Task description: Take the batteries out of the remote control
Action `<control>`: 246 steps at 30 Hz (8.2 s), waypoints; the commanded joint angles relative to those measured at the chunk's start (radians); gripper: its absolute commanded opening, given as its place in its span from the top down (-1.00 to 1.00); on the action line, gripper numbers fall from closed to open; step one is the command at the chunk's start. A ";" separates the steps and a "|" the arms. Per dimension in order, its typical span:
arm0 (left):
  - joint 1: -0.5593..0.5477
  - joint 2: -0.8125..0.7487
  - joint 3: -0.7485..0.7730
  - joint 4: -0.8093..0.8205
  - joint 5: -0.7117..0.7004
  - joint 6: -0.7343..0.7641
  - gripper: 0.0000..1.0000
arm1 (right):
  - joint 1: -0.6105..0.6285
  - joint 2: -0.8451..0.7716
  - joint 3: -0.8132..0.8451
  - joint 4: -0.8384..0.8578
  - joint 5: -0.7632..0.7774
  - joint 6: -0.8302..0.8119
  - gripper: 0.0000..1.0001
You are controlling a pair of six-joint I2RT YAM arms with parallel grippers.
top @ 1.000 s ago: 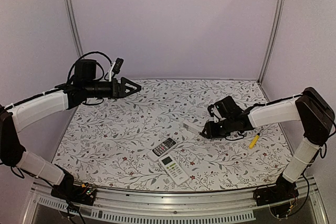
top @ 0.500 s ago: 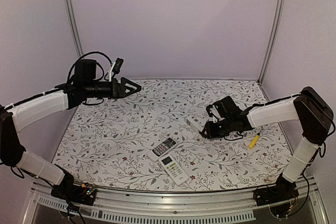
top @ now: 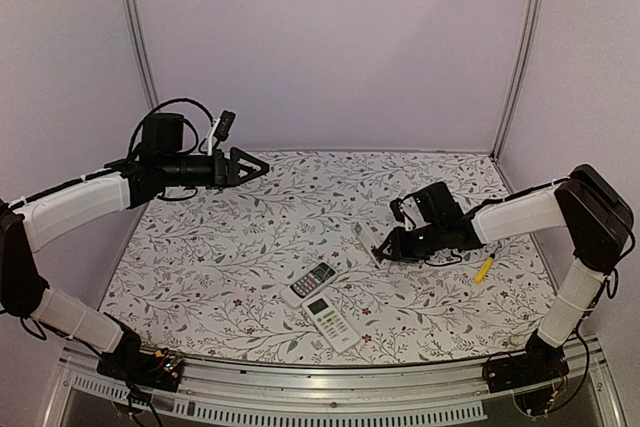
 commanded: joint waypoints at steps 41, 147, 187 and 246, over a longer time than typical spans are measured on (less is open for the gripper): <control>0.005 0.009 0.007 -0.018 0.023 0.001 -0.78 | 0.124 -0.031 0.196 -0.350 0.420 -0.084 -0.13; 0.003 0.003 0.005 -0.018 0.024 -0.002 -0.78 | 0.234 0.180 0.276 -0.364 0.459 -0.161 0.28; 0.002 -0.129 -0.019 -0.010 -0.153 0.067 -0.79 | -0.171 -0.639 -0.275 -0.545 0.647 0.349 -0.98; -0.101 -0.082 -0.028 0.087 0.040 0.073 -0.80 | 0.269 -0.545 -0.022 -0.246 0.418 -0.245 1.00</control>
